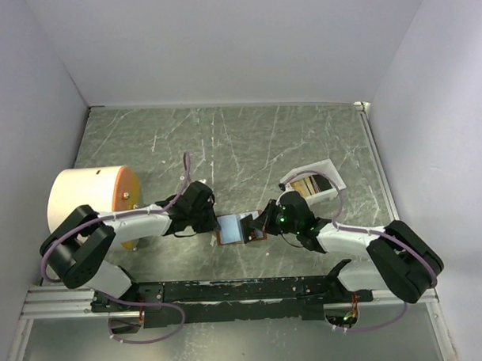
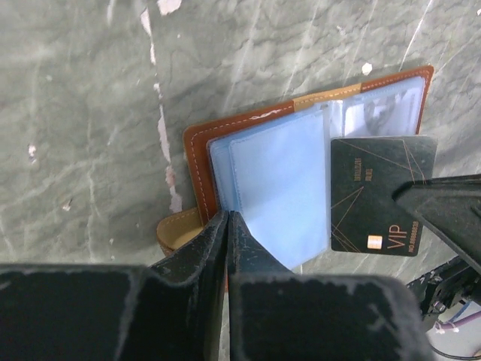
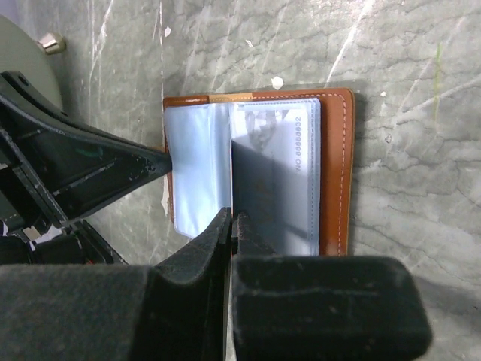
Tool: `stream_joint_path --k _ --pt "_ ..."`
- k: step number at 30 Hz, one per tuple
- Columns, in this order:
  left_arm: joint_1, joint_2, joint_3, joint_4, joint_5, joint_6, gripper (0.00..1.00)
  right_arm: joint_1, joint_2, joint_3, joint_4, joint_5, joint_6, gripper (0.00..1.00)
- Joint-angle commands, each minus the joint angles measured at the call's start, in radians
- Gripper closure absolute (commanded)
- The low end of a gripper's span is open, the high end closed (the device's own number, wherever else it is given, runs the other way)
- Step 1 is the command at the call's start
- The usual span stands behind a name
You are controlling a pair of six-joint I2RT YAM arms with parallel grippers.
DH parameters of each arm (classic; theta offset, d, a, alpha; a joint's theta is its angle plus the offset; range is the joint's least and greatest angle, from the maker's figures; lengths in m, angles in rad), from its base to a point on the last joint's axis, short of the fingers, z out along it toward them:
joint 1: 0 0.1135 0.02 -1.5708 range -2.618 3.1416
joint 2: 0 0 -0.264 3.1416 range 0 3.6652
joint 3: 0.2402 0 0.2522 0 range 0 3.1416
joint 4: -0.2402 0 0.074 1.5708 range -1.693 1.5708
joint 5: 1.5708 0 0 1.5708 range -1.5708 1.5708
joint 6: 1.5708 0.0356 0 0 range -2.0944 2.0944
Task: Put the credit cards into the card holder
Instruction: Insert the credit card into the card holder.
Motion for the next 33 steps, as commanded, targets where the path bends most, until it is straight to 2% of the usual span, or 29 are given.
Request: stream_joint_path --k 1,5,13,28,33 --pt "0.002 -0.025 -0.073 -0.027 0.002 -0.033 0.85 0.001 0.04 -0.007 0.094 -0.042 0.014 1.0" --pt "0.003 -0.02 -0.074 -0.029 -0.005 -0.025 0.85 0.001 0.043 -0.015 0.124 -0.059 0.01 1.0" --pt "0.002 -0.019 -0.066 -0.047 -0.035 -0.009 0.88 0.0 -0.057 0.009 0.012 0.014 -0.042 1.0" --pt "0.003 0.022 -0.049 -0.033 -0.047 0.015 0.89 -0.007 0.1 0.019 0.155 -0.073 -0.066 1.0" --pt "0.004 0.033 -0.045 -0.038 -0.066 0.019 0.89 -0.008 0.087 0.023 0.157 -0.076 -0.07 1.0"
